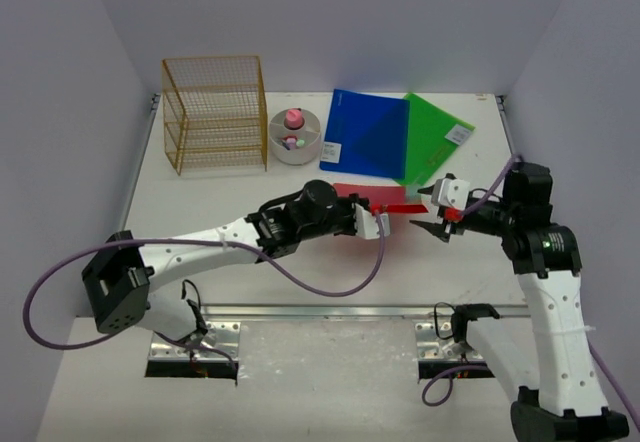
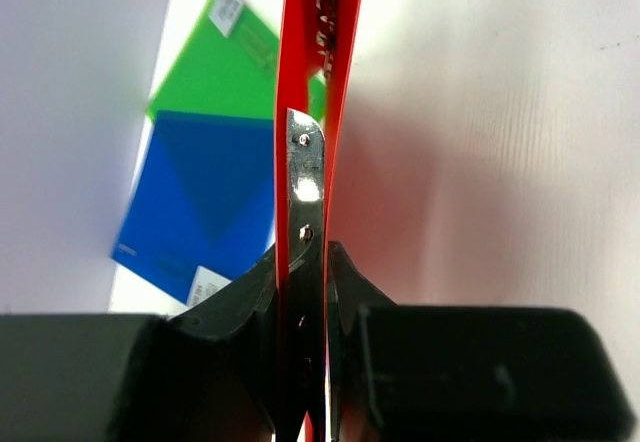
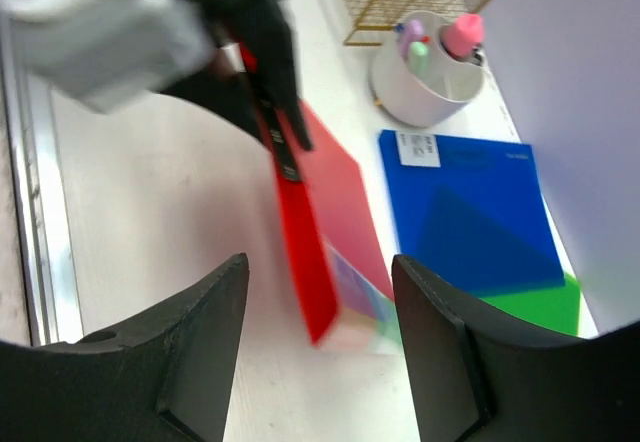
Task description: Organize the desk
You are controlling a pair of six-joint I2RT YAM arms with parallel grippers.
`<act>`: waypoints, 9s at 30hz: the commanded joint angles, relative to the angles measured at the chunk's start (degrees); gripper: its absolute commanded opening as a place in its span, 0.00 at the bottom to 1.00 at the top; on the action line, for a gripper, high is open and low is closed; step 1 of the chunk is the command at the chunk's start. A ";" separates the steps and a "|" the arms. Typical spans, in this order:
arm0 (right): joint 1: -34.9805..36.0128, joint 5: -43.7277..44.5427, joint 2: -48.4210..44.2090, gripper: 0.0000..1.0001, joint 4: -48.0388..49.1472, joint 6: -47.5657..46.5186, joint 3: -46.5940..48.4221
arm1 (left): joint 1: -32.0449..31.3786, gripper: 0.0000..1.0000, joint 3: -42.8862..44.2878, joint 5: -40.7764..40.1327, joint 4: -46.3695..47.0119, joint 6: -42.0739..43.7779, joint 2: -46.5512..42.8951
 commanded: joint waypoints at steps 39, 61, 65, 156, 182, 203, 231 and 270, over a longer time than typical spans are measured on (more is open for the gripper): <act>-0.29 -7.56 -10.46 0.67 44.00 95.40 -37.15 | -1.29 0.00 -52.96 12.39 7.36 73.13 -72.90; -0.43 -9.25 -8.20 0.67 43.92 83.45 -37.06 | -1.26 0.00 -52.07 12.78 4.11 74.39 -75.97; -0.48 -8.30 -11.29 0.67 35.10 64.16 -34.10 | -1.35 0.00 -51.72 13.00 2.84 74.26 -76.69; 9.67 -2.95 -8.99 0.99 69.17 14.34 -31.76 | -1.40 0.00 42.72 -14.77 -59.57 18.07 -23.06; 9.67 -1.86 -12.70 0.99 58.89 11.28 -32.65 | 48.98 0.00 77.09 3.53 -56.31 46.49 11.17; 9.67 -0.92 -13.29 0.99 55.36 9.89 -34.23 | 65.85 0.00 71.28 37.46 -71.12 57.64 10.56; 9.67 -1.35 -12.15 0.99 54.44 8.87 -33.72 | 67.56 0.00 66.92 30.32 -68.38 59.57 13.03; 9.67 -1.46 -10.87 0.99 53.94 7.44 -34.41 | 63.00 0.00 60.50 37.01 -71.54 69.51 11.71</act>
